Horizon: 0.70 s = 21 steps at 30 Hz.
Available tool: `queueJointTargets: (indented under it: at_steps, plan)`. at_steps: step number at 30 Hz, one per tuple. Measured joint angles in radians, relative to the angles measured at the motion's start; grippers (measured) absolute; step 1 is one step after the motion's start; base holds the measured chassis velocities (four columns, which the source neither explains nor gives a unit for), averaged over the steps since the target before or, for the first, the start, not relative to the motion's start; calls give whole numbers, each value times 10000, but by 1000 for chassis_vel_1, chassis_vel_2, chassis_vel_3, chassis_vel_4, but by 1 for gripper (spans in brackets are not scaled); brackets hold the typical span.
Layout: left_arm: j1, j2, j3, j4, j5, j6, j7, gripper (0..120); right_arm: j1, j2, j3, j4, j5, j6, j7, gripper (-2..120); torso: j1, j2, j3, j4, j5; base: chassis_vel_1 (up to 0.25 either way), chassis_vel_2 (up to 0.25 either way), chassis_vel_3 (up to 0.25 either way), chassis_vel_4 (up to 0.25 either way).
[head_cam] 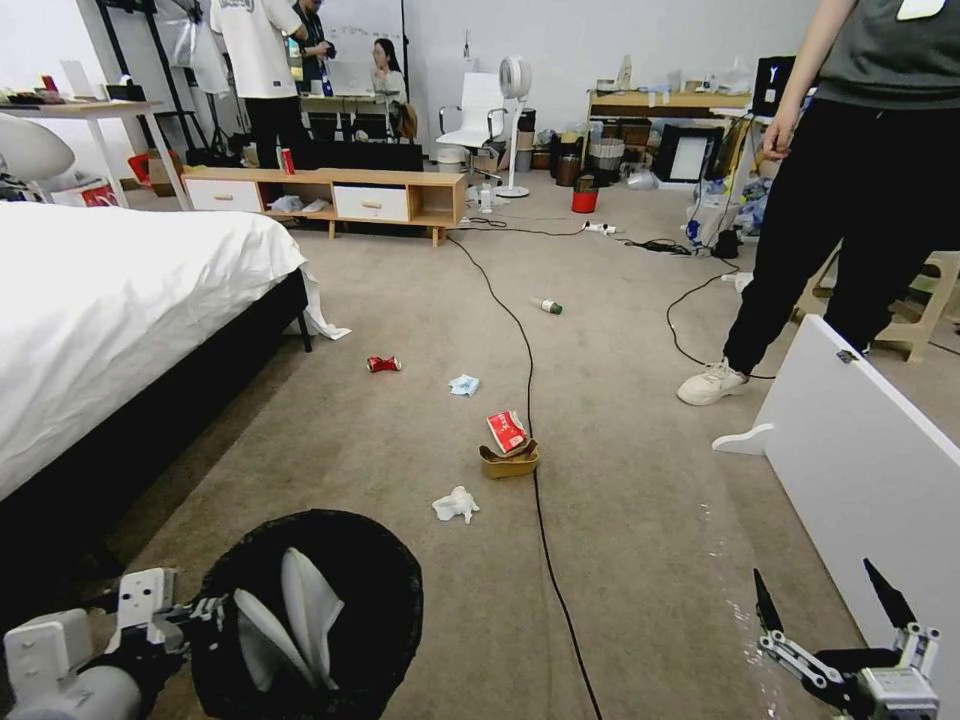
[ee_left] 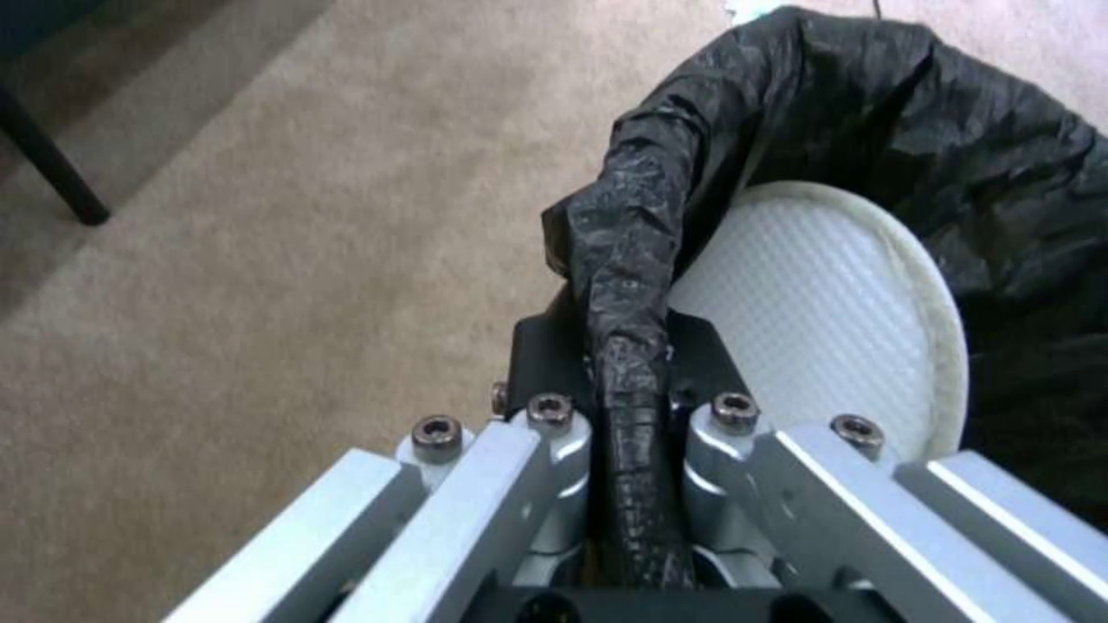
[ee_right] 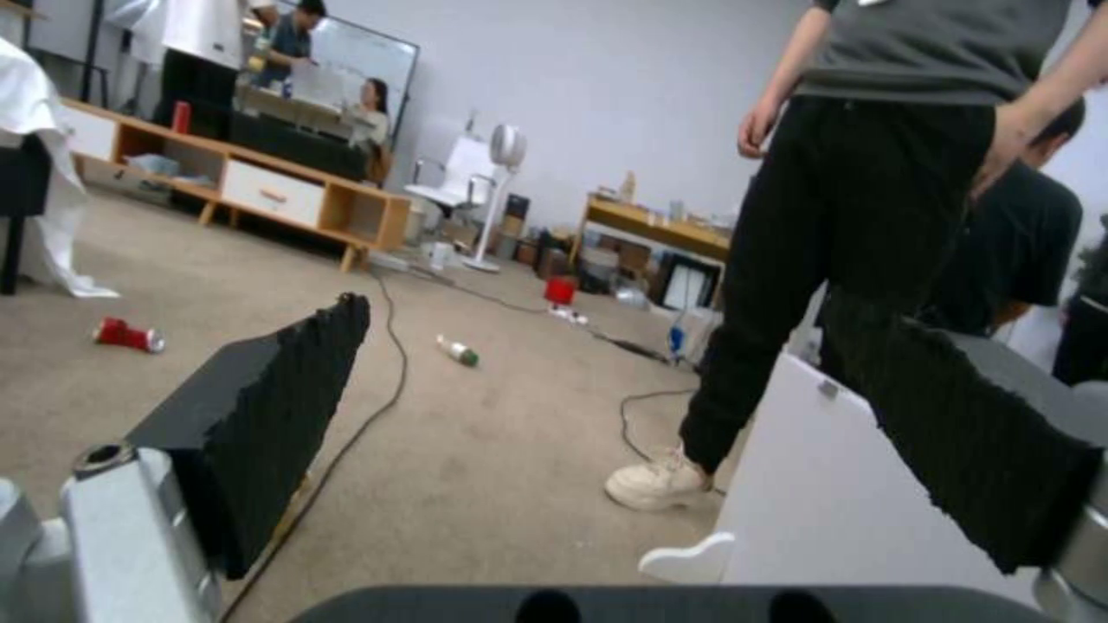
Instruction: Pick up the trash bin and place the garbage on the floor into it.
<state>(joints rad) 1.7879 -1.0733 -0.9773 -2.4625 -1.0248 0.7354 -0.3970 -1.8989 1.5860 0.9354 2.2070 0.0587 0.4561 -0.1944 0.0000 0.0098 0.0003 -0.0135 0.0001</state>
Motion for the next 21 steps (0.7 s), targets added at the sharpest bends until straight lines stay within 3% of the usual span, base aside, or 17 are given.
queueJointTargets:
  at_steps: [14,21]
  plan:
    - [-183,-335,192,-153,385,0,81,4,159,114,-140,-202,4,-66,5,100,0,0,0,3,0,0,0,0,0]
    - [-238,-337,93,-83,305,0,-29,4,121,70,-110,-111,21,-71,-46,100,0,0,0,2,-1,-66,93,91,-78]
